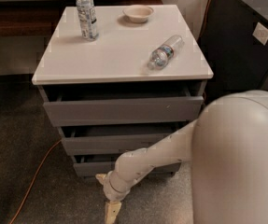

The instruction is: Place water bottle into bottom drawer

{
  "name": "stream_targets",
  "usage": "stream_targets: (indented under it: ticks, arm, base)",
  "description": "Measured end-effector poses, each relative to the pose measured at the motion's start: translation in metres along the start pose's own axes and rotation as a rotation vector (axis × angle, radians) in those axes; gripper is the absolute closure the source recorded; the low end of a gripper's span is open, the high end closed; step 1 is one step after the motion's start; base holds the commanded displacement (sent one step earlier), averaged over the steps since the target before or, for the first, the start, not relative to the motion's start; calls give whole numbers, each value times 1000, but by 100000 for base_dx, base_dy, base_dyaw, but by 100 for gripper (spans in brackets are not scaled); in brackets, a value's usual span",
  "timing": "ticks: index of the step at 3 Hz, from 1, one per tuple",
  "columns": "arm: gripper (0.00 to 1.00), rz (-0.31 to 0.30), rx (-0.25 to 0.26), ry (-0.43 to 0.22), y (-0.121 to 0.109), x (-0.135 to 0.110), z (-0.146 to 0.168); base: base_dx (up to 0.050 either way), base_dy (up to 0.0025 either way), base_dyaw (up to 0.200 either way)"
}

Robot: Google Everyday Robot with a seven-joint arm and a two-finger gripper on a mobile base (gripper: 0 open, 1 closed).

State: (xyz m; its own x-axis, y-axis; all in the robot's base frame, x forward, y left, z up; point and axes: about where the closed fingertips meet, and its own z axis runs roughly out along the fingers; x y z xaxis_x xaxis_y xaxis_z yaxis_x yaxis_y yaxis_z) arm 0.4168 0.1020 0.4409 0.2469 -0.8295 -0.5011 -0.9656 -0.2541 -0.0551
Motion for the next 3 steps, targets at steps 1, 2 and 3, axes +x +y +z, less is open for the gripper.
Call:
stream_targets:
  ticks: [1, 2, 3]
  arm:
    - [0, 18, 36, 72, -8, 37, 48]
    - [0, 13, 43, 66, -10, 34, 44]
    - [0, 26, 63, 14, -11, 34, 48]
  base:
    - [0, 0, 0]
    - [0, 0, 0]
    - [0, 0, 0]
